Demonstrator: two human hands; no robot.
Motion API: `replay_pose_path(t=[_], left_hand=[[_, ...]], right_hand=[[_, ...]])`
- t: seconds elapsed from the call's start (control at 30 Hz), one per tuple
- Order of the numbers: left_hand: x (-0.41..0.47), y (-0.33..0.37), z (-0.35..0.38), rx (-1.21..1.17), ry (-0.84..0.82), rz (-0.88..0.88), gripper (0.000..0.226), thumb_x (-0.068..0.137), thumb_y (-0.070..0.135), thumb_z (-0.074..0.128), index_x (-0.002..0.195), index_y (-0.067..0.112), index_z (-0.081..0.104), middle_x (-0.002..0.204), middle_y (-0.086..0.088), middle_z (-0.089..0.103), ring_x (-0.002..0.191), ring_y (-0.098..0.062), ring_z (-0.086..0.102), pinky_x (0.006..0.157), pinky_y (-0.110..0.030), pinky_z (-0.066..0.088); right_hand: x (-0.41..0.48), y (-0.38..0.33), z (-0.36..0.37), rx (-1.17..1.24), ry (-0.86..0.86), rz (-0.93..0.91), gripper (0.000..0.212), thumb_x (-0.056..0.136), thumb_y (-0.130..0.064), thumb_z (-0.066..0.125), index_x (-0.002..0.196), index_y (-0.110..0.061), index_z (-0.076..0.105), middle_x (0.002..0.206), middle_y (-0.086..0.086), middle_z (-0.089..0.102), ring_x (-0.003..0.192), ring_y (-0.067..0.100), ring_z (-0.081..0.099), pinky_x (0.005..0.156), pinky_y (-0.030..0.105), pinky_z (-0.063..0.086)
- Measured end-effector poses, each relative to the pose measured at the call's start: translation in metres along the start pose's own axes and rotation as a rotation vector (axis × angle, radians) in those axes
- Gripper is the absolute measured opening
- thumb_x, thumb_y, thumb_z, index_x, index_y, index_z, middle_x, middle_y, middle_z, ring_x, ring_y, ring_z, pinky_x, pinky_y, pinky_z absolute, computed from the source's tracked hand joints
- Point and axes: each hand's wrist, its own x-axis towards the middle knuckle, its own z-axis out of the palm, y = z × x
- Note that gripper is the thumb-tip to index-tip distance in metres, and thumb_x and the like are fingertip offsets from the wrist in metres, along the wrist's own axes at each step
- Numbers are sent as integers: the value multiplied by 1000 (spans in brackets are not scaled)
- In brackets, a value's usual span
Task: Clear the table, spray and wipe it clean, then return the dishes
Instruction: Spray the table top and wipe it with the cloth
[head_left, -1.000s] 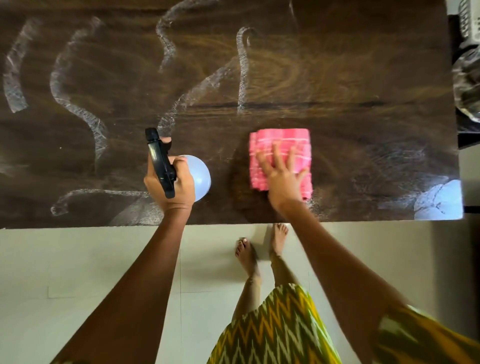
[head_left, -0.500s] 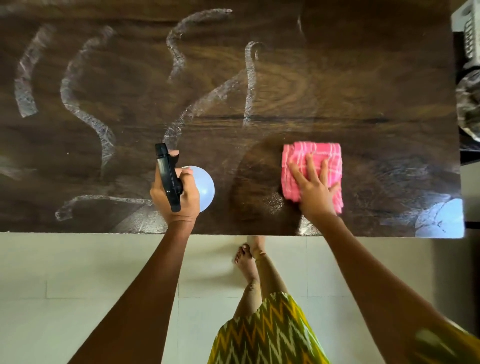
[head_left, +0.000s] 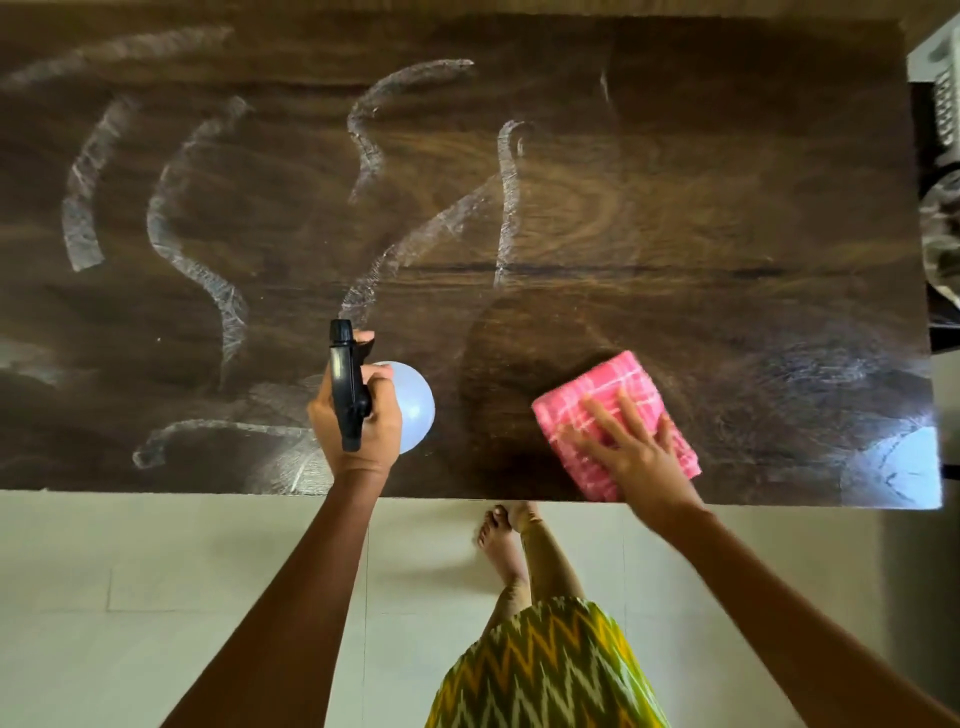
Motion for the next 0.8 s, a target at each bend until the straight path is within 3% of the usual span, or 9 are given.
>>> replay_pose_path(t=[0.07, 0.17, 0.27, 0.33, 0.4, 0.47, 0.53, 0.63, 0.8], left_hand=[[-1, -1, 0, -6, 15, -13, 51, 75, 27, 43, 91, -16, 63, 90, 42, 60, 76, 11, 60, 80, -14, 47], [-5, 0, 1, -6, 34, 1, 49, 76, 27, 43, 93, -15, 63, 92, 40, 62, 84, 10, 61, 87, -21, 48], [1, 0, -1, 9, -18, -126, 48, 76, 35, 45, 106, 1, 62, 89, 31, 65, 83, 4, 61, 86, -19, 48], [6, 8, 2, 91, -58, -169, 47, 75, 34, 47, 115, 13, 61, 90, 30, 63, 80, 8, 59, 83, -8, 45], [9, 20, 7, 130, 1, -79, 43, 73, 16, 48, 112, 7, 63, 92, 12, 64, 76, 0, 59, 76, -3, 43], [10, 36, 16, 135, -9, -12, 42, 73, 8, 49, 112, 5, 64, 93, 1, 63, 77, -4, 59, 75, -11, 46], [12, 46, 23, 202, -105, -42, 38, 77, 7, 52, 113, 8, 65, 88, 2, 63, 73, -2, 57, 69, -15, 45], [10, 56, 36, 298, -376, -72, 25, 80, 4, 55, 101, 6, 69, 77, -3, 62, 68, -17, 57, 65, -25, 40], [3, 77, 67, 390, -634, -244, 15, 82, -2, 52, 82, -3, 67, 77, -19, 66, 65, -32, 59, 53, -26, 38]], right_hand=[[24, 9, -17, 75, 10, 161, 90, 83, 0, 59, 146, -41, 10, 158, 2, -5, 141, 39, -14, 103, 74, 13], [80, -13, -52, 176, 38, 285, 91, 83, 8, 51, 147, -40, 9, 157, -2, -15, 140, 39, -19, 103, 74, 10], [104, -46, -61, 155, 6, 132, 83, 85, 9, 46, 147, -38, 15, 156, 1, -17, 139, 41, -21, 103, 74, 7], [91, -61, -55, 58, -40, -18, 76, 91, -2, 47, 147, -37, 11, 156, 1, -18, 138, 42, -22, 105, 72, 6], [70, -60, -48, 35, -84, -67, 73, 94, -9, 46, 147, -39, 6, 156, 0, -18, 139, 40, -21, 108, 69, 8], [48, -45, -47, 70, -132, -24, 74, 94, -7, 43, 147, -39, 4, 157, -2, -15, 141, 38, -15, 110, 64, 13], [28, -24, -49, 130, -129, 57, 76, 92, -4, 44, 147, -40, 6, 158, -3, -8, 143, 37, -7, 112, 58, 21], [3, 6, -55, 307, 10, 230, 82, 87, -2, 52, 143, -43, 9, 158, -2, 5, 144, 35, 5, 105, 51, 37], [-12, 29, -62, 414, 123, 327, 80, 84, -4, 62, 144, -37, 21, 156, 2, 15, 142, 38, 12, 99, 51, 41]])
